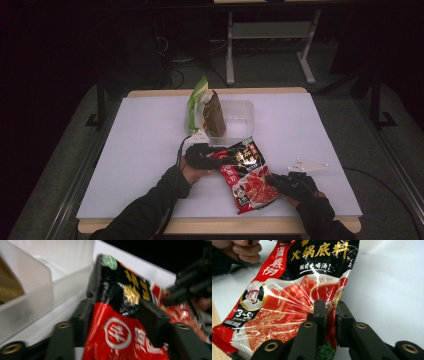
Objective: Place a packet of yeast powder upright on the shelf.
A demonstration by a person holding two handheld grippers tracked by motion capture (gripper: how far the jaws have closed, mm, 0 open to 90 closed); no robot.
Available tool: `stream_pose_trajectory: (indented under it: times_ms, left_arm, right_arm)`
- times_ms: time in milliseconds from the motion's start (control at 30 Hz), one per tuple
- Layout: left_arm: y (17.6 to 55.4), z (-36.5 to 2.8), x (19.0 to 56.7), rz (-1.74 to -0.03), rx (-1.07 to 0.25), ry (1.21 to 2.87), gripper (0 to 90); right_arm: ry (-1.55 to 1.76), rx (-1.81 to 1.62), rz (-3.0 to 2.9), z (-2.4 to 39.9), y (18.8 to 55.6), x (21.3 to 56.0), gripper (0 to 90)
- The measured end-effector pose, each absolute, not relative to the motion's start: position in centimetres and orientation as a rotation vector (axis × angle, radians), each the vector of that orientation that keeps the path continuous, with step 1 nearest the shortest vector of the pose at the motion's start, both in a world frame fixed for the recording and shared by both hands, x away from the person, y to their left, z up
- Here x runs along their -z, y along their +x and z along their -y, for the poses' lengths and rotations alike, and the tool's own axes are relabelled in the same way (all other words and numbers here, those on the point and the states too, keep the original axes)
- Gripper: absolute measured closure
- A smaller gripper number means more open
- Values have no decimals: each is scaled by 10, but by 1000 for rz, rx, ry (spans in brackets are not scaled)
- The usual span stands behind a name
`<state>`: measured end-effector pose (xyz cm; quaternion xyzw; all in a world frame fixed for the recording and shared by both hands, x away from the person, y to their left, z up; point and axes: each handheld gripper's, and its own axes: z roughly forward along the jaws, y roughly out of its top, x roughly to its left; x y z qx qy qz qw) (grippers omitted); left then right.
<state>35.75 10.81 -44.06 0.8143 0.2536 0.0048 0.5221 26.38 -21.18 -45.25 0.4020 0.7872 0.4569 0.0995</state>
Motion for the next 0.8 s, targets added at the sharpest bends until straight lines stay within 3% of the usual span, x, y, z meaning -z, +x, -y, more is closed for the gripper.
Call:
stream_pose_trajectory:
  times_ms: [200,500,700,800]
  left_arm:
    - [354,-117,445,-667,71,1956,260]
    - [353,-100,457,-685,164,2018,172]
    - [353,-96,457,-706,143,1993,177]
    - [352,-97,456,-713,108,1944,235]
  right_arm:
    - [1149,-1348,-2317,210,261,452,815]
    - [1090,-1386,-2273,210,255,449,828]
    - [1087,-1410,-2239,213,255,448,842]
    - [1110,-1425,-2228,215,256,449,844]
